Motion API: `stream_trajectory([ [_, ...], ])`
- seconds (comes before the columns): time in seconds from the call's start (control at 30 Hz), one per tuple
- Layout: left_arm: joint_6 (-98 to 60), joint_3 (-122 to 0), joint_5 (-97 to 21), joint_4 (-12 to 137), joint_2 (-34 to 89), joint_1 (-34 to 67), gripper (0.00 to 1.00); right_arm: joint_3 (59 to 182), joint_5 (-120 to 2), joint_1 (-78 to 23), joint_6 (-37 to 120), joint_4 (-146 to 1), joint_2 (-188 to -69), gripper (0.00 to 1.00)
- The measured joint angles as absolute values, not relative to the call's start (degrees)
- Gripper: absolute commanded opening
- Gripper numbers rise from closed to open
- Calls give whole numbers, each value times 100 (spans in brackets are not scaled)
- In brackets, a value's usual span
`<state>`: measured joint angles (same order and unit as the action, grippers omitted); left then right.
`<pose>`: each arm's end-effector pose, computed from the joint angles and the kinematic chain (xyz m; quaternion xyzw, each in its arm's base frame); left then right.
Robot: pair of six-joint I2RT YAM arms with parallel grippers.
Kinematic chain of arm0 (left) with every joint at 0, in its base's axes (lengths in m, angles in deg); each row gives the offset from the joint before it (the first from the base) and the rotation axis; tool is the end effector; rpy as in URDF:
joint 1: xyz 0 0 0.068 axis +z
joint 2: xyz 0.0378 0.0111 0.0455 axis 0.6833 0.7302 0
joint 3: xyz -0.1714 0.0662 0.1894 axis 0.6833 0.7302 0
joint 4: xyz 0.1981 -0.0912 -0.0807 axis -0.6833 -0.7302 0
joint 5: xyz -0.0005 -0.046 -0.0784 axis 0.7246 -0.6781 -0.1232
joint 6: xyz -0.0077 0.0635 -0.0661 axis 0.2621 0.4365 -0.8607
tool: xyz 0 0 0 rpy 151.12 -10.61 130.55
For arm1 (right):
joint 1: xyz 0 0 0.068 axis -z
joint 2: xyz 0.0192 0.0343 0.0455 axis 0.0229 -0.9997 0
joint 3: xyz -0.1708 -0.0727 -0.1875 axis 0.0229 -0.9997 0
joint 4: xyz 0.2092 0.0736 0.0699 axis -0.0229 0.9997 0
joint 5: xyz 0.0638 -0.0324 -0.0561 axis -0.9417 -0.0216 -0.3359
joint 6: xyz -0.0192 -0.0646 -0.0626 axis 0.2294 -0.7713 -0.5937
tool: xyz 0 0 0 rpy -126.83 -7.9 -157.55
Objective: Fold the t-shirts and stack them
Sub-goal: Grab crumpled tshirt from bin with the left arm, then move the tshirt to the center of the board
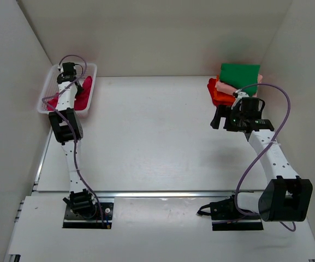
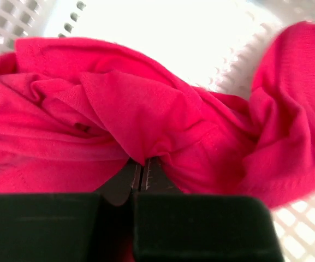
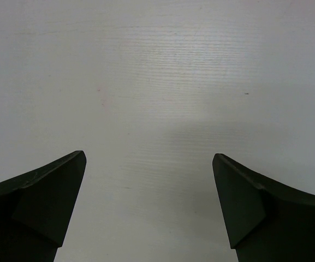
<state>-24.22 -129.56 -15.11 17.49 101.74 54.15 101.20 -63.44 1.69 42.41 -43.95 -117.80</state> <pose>0.5417 0.1272 0.1461 -0.2680 0.8989 0.1042 0.3307 0.2697 0.0161 0.2547 0.0225 0.9124 0.1257 0.3888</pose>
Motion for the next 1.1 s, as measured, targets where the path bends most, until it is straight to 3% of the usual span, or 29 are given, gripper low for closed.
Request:
stream_trajectory([
  [0.27, -2284, -12711, -1398, 1674, 8851, 5231, 0, 10120, -6342, -110, 4217, -4391, -11783, 99],
  [0.47, -2656, -11730, -2178, 2129, 5662, 4886, 0, 9871, -6357, 412, 4151, -4439, -11127, 99],
  [0.67, -3480, -10436, -3535, 2966, 2755, 3046, 0, 9525, -6427, 432, 4180, -4522, -10532, 99],
  [0.87, -4103, -9378, -4104, 3102, 2222, 3100, 0, 9346, -6871, 524, 4294, -4660, -10161, 99],
  [0.97, -4173, -8202, -4097, 3213, 2294, 3111, 0, 9346, -7000, 475, 4355, -4765, -10130, 99],
  [1.07, -4269, -6386, -4313, 3515, 2421, 3100, 29, 9344, -7105, 281, 4412, -4817, -10218, 99],
  [1.1, -4350, -5767, -4541, 3615, 2572, 3129, 32, 9342, -7146, 198, 4462, -4839, -10270, 99],
])
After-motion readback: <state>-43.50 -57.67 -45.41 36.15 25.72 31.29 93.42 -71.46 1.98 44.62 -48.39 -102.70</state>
